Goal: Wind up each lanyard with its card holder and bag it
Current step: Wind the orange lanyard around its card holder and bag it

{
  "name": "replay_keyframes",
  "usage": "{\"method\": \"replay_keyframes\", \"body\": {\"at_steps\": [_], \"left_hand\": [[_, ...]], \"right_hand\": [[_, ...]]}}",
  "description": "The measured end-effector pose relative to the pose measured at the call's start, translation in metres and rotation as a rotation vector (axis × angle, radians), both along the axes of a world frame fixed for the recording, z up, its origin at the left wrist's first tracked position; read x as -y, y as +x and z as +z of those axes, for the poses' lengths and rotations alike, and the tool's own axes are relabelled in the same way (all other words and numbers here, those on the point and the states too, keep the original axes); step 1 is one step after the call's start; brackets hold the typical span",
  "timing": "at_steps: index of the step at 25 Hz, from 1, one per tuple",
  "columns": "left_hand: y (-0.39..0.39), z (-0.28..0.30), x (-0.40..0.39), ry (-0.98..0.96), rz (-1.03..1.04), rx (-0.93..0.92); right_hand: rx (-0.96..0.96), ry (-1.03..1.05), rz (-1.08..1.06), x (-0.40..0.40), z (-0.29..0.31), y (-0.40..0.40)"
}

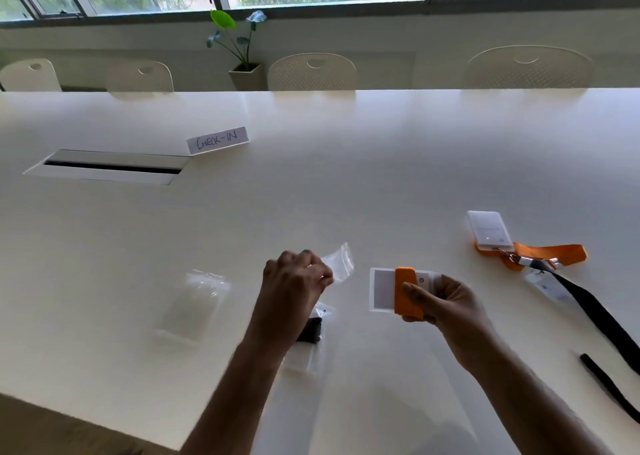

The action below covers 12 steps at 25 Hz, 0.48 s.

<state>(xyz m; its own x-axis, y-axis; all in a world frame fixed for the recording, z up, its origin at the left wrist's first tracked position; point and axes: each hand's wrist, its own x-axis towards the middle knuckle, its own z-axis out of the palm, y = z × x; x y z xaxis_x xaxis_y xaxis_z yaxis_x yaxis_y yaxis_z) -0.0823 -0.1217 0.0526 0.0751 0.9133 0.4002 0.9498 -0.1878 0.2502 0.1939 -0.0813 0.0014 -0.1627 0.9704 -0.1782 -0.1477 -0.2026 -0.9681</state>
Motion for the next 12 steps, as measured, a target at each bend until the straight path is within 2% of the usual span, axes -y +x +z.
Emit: {"method": "replay_keyframes", "body": {"at_steps": [9,12], "left_hand": [[0.073,-0.02,-0.018,-0.047,-0.248,-0.038],[0.083,-0.03,-0.02,-0.122,-0.312,0.011]], "right_hand": [[-0.019,-0.037,-0.155,0.003,-0.005,0.062],[-0.017,-0.052,-0.196,0.004,-0.011,0.078]]}}
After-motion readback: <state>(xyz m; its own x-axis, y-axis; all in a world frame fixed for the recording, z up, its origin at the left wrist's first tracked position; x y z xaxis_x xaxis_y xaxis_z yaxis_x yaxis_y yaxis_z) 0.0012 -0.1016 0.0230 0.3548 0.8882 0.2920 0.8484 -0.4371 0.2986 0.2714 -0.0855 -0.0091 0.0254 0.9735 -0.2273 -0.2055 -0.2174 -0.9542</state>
